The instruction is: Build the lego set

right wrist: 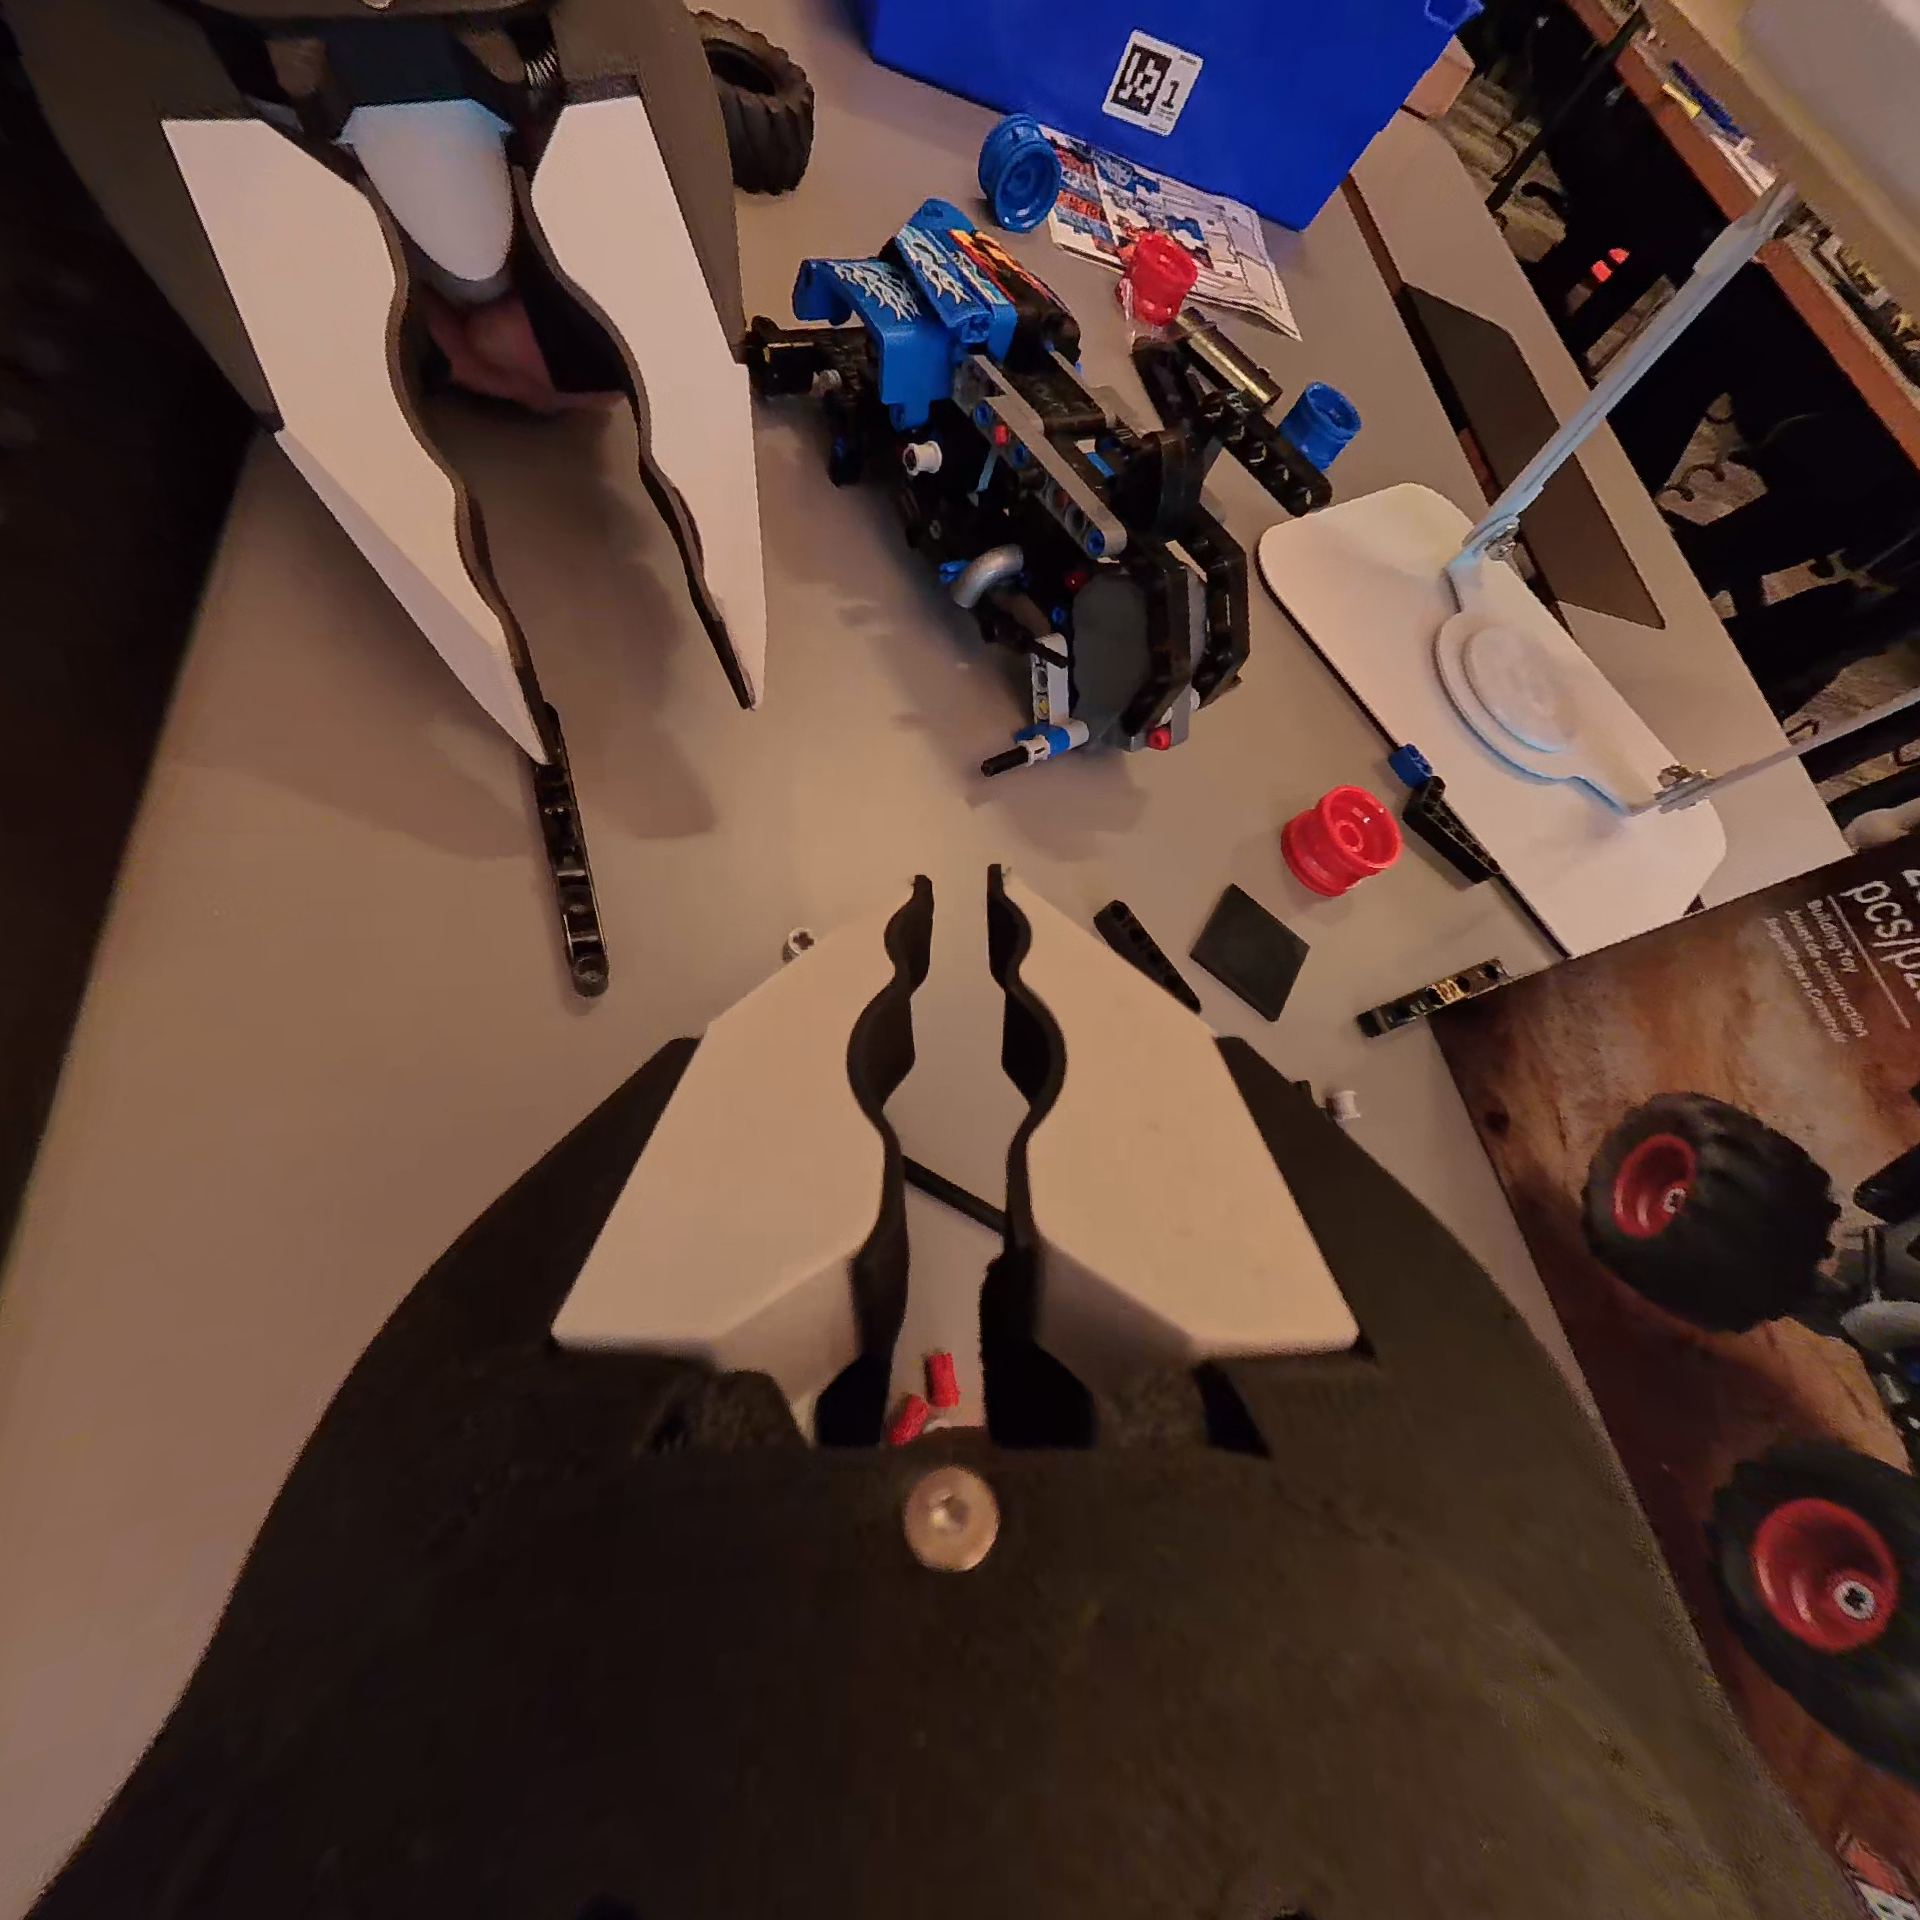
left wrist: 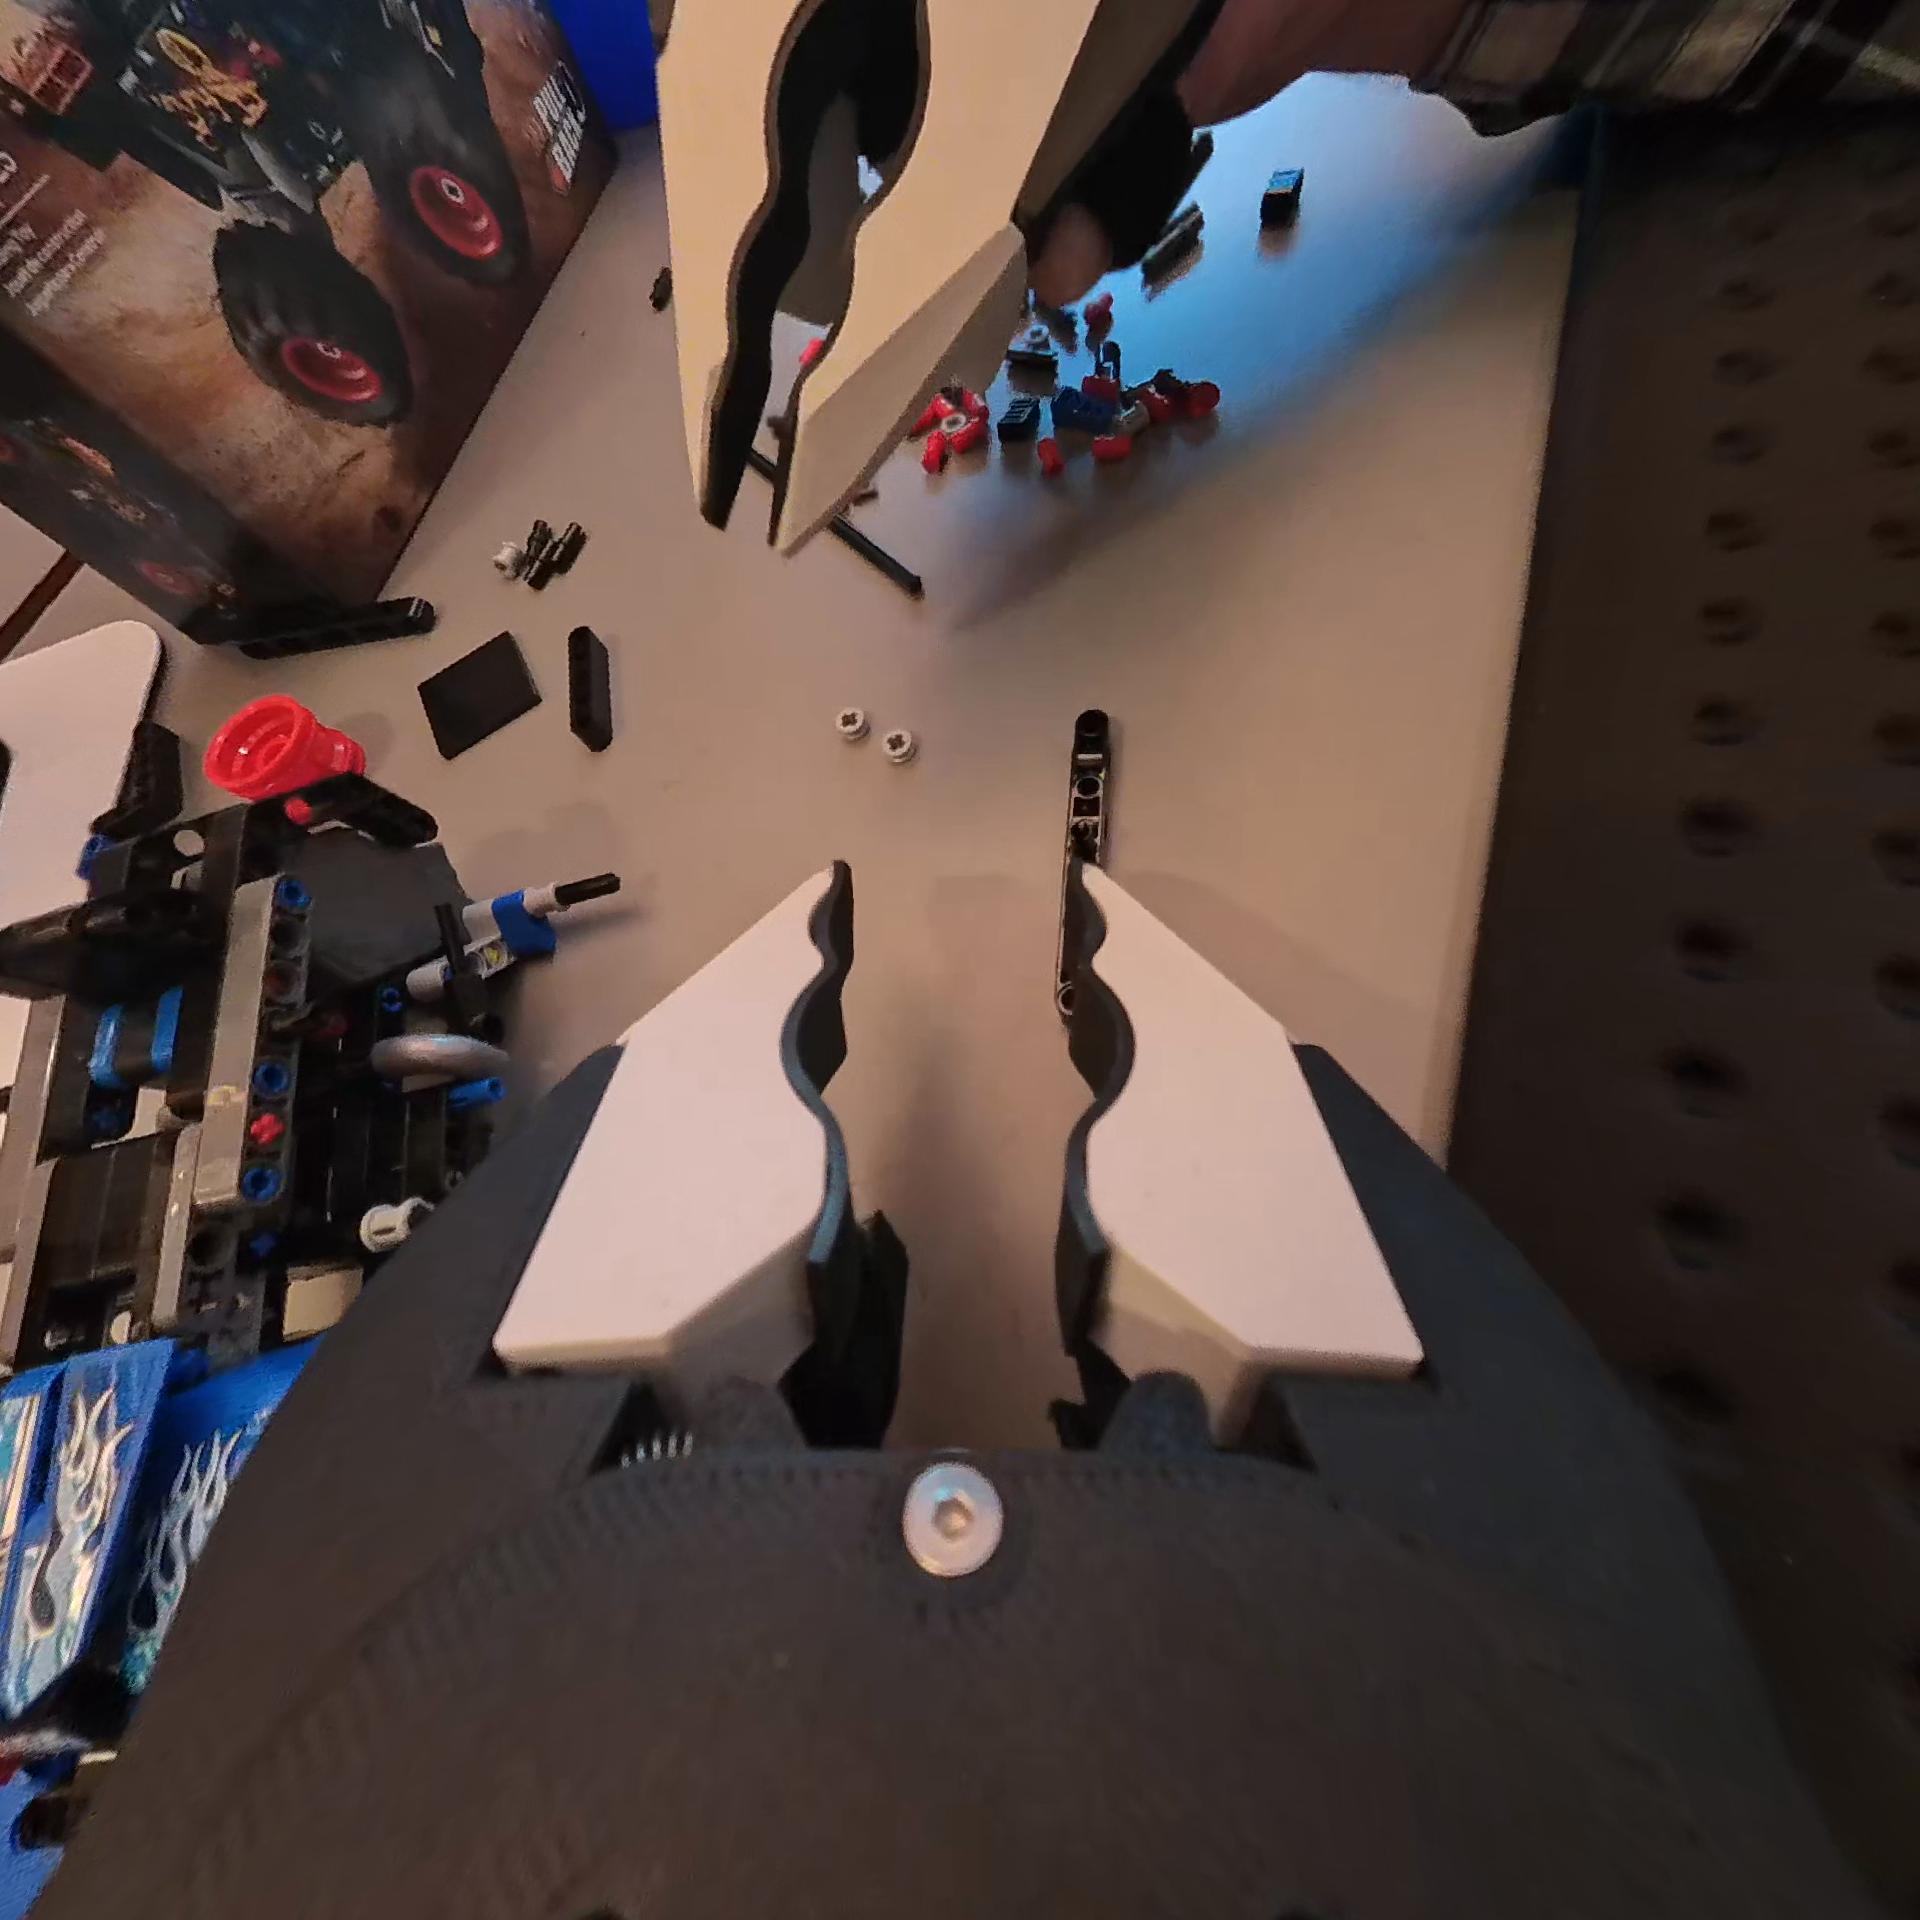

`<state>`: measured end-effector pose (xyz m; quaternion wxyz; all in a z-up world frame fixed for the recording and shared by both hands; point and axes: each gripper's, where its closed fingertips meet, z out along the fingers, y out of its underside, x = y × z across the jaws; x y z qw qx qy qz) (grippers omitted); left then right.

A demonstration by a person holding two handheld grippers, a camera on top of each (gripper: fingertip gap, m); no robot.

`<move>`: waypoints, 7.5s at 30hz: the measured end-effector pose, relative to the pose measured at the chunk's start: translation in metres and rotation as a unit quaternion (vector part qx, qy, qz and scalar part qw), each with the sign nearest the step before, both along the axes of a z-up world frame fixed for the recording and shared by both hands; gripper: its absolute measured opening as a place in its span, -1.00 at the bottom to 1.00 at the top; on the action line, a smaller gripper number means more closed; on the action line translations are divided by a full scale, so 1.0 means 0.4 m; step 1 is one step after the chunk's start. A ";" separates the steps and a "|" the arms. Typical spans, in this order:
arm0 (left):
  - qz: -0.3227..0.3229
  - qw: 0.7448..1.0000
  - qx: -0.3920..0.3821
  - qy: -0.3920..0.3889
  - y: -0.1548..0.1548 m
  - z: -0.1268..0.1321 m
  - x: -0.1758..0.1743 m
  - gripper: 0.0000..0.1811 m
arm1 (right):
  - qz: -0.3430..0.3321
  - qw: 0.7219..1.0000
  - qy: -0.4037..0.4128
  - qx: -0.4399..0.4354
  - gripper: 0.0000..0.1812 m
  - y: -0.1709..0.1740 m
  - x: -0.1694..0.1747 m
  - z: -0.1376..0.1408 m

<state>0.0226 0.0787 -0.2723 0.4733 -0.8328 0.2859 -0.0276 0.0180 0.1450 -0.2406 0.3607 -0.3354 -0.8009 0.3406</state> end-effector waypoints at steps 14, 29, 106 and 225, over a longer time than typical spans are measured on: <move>-0.003 1.000 -0.005 -0.017 0.006 0.005 0.004 -0.54 | -0.200 0.979 -0.017 -0.022 -0.86 0.166 -0.069 -0.006; 0.021 0.999 0.009 -0.034 0.005 0.029 -0.024 -0.54 | -0.328 0.930 -0.159 -0.041 -0.94 0.328 -0.260 -0.130; -0.019 0.991 0.095 -0.094 0.001 0.151 -0.006 -0.86 | 0.037 0.997 -0.022 0.070 -0.92 -0.124 0.036 0.044; -0.059 0.994 0.017 0.086 -0.018 0.008 0.011 -0.93 | 0.057 0.985 -0.160 -0.027 -0.90 -0.129 0.072 -0.090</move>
